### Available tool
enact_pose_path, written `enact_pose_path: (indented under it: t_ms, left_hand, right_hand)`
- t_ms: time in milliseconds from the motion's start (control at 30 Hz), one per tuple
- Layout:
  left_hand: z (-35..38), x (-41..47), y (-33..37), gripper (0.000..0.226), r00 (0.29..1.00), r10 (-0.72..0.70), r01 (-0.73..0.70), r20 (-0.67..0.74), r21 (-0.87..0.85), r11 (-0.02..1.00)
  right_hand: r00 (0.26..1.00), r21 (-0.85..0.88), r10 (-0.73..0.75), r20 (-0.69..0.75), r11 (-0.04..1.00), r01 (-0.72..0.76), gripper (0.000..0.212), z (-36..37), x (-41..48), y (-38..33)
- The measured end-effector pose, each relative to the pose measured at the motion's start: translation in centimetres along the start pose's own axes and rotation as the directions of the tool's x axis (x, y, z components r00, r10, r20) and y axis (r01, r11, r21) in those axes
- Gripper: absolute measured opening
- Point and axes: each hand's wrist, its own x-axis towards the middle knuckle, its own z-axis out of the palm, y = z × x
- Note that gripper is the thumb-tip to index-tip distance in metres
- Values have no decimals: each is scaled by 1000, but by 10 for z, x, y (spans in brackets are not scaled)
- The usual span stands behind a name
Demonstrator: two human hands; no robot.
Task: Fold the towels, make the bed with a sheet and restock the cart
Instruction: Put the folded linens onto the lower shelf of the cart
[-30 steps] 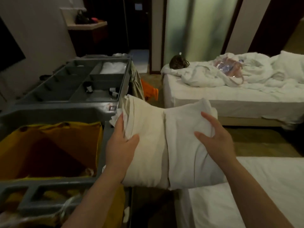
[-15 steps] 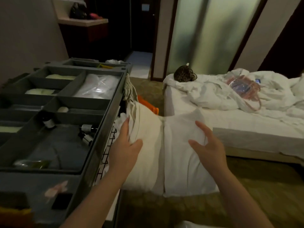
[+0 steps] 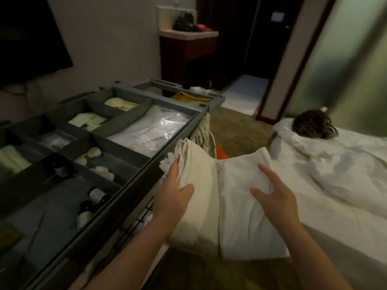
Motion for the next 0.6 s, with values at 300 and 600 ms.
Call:
enact_pose_path:
  t_ms: [300,600]
  left_hand:
    - [122,18,31,73,888,-264,258,-376,-67,964]
    - [155,20,16,68,707,-455,436,-541,-173,883]
  right_hand:
    - [904,16,-257,343,963,268,57,-28,155,52]
    - [773,124,-326,545,942,311,59,7,202,83]
